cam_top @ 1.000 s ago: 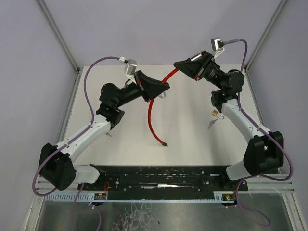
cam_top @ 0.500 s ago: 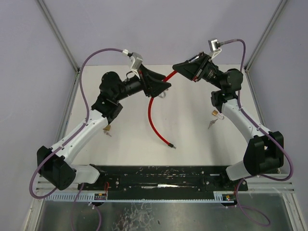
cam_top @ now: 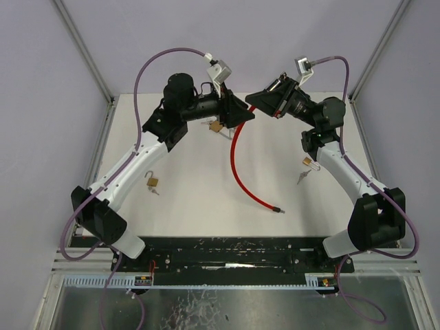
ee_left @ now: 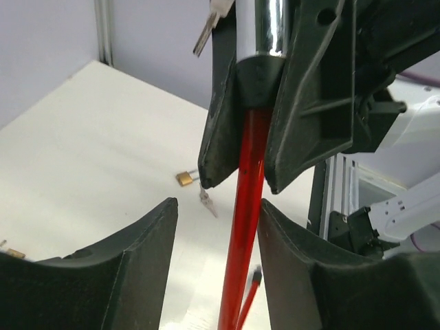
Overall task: Lock with the key
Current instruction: Pick up the lock from the center of the board.
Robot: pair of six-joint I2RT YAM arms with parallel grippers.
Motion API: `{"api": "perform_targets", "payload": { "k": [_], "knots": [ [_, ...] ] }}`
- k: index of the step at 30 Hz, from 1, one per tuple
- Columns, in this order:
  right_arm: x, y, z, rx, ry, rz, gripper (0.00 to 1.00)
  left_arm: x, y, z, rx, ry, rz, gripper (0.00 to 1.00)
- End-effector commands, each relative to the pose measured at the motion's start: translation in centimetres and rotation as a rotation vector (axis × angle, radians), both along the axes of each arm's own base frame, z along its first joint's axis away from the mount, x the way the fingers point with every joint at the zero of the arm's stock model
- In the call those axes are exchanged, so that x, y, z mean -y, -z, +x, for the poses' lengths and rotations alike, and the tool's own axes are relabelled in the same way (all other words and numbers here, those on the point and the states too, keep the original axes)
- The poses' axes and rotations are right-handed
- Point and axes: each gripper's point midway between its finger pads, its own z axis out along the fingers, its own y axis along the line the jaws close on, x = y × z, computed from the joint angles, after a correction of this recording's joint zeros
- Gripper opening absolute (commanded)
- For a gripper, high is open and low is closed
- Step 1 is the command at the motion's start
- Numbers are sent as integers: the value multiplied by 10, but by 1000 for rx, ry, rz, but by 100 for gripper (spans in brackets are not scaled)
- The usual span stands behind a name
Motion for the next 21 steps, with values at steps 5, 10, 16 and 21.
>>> {"api": "perform_targets", "payload": {
  "k": [5, 10, 16, 21],
  "knots": [
    [5, -25, -17, 119, 6, 13, 0, 14, 8, -19, -12, 125, 43, 47],
    [4, -23, -15, 113, 9, 8, 0, 21, 7, -21, -16, 159, 21, 47],
    [3, -21, -15, 109, 11, 5, 0, 33, 10, -24, -14, 194, -5, 46],
    [3, -20, -17, 113, 11, -2, 0, 37, 15, -26, 2, 210, -12, 21]
  ]
}}
